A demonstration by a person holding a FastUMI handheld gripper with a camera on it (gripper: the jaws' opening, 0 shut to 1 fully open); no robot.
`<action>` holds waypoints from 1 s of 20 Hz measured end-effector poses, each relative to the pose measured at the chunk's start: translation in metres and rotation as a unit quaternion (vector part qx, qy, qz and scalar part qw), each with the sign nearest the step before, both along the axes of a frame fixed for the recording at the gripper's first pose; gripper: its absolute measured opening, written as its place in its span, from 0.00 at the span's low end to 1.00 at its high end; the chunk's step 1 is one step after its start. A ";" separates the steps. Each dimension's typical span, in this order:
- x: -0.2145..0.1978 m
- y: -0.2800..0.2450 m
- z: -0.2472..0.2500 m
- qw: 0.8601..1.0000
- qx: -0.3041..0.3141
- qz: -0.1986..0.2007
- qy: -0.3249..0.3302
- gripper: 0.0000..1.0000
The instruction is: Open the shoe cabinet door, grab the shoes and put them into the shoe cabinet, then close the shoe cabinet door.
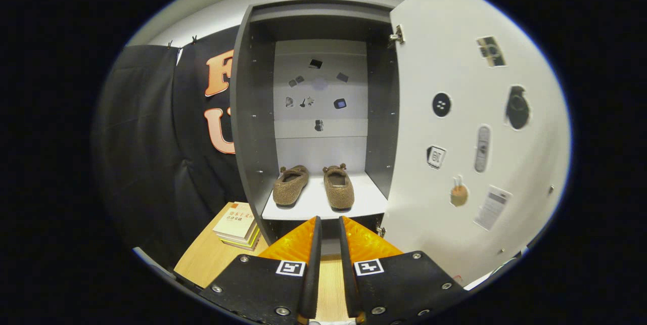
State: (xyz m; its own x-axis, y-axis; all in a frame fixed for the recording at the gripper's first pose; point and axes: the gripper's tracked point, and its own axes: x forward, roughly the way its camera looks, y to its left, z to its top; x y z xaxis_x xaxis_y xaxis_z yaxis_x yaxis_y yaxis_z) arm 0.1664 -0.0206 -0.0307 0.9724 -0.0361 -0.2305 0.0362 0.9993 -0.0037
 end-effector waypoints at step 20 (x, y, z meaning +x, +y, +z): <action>-0.128 -0.228 -0.022 0.993 0.009 -0.116 -0.029 0.46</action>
